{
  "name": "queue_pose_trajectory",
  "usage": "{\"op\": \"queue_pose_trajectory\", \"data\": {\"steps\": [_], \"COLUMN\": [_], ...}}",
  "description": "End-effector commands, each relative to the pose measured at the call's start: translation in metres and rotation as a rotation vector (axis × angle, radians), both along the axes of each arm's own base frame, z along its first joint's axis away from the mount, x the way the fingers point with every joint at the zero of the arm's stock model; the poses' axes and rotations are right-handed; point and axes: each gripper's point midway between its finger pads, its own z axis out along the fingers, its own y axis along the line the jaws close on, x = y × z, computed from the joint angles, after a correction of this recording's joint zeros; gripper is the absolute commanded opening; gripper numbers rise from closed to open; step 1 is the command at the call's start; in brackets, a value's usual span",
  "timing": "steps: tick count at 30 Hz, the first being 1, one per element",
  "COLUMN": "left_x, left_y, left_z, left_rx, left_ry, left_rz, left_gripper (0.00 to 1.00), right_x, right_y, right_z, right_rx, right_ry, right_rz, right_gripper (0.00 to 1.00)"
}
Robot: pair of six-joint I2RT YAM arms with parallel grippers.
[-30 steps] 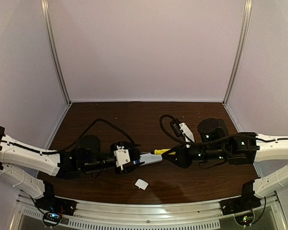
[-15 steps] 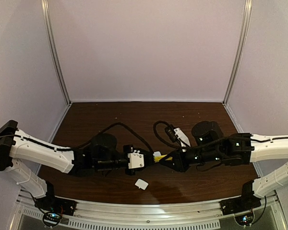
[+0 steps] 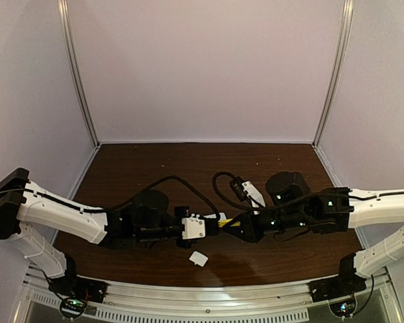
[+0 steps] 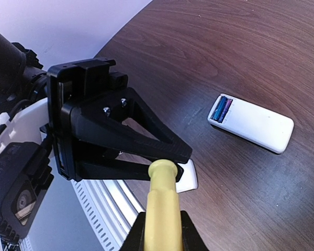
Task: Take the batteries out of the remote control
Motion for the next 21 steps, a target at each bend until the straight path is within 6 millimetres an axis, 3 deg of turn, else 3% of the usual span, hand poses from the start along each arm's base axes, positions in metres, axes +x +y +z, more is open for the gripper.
{"op": "queue_pose_trajectory", "data": {"steps": [1,7,21], "left_x": [-0.006,-0.007,-0.003], "left_y": [-0.005,0.0,0.006], "left_z": [0.0,-0.005,-0.01], "left_rx": [-0.024,-0.039,-0.069], "left_ry": [-0.003,0.013,0.041], "left_rz": [-0.016,-0.002,0.043], "left_gripper": [0.0,0.0,0.0], "right_x": [0.004,0.008,0.019], "right_y": [0.008,0.01,0.012], "right_z": [0.007,0.0,0.002], "right_rx": [0.037,0.014,0.0], "right_ry": [-0.023,-0.027,-0.033], "right_rz": [-0.015,-0.03,-0.088], "right_gripper": [0.03,0.25,0.47]}}
